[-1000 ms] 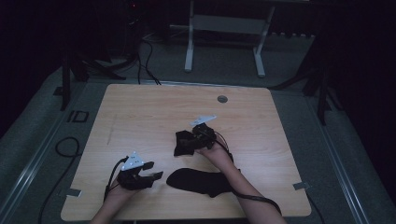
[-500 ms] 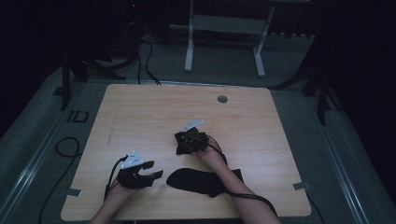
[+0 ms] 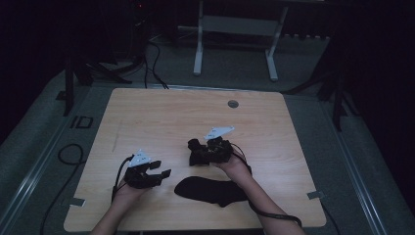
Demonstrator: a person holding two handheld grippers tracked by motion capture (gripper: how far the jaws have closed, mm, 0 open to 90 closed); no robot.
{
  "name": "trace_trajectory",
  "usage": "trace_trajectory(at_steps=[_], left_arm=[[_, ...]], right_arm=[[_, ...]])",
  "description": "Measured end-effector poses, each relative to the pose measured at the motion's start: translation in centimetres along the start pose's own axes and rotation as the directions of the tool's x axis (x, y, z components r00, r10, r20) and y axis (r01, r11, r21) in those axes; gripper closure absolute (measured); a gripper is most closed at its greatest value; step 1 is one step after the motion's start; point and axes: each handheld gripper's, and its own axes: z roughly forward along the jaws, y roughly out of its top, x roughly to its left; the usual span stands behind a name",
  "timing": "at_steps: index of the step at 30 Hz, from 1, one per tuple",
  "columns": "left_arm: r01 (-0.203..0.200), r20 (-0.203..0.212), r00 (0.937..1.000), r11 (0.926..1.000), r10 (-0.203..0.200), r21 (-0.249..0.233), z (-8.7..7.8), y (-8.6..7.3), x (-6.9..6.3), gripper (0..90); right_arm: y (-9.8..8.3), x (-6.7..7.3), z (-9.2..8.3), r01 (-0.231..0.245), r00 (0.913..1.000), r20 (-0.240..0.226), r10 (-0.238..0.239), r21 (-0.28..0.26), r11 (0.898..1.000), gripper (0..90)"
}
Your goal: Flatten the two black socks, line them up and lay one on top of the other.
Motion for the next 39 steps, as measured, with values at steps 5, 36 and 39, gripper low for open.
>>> trace_trajectory(at_steps=[5, 36, 39], left_arm=[[-0.033, 0.045, 0.9984, 0.9988, 0.035, -0.036, 0.6, 1.7, -1.0, 41.7], [-0.213, 0.130, 0.9687, 0.9770, 0.212, -0.001, 3.8, 6.3, -4.4, 86.4], [-0.208, 0.119, 0.9716, 0.9779, 0.205, 0.017, 3.6, 6.4, -4.2, 86.8]], right_arm=[[-0.4, 1.8, -2.2, 0.038, 0.9983, -0.043, -0.040, -0.033, 0.999, 72.7], [-0.6, 2.7, -4.5, 0.057, 0.9966, -0.055, -0.061, -0.078, 0.995, 72.3], [-0.6, 2.4, -5.1, 0.045, 0.9977, -0.046, -0.050, -0.093, 0.995, 72.1]])
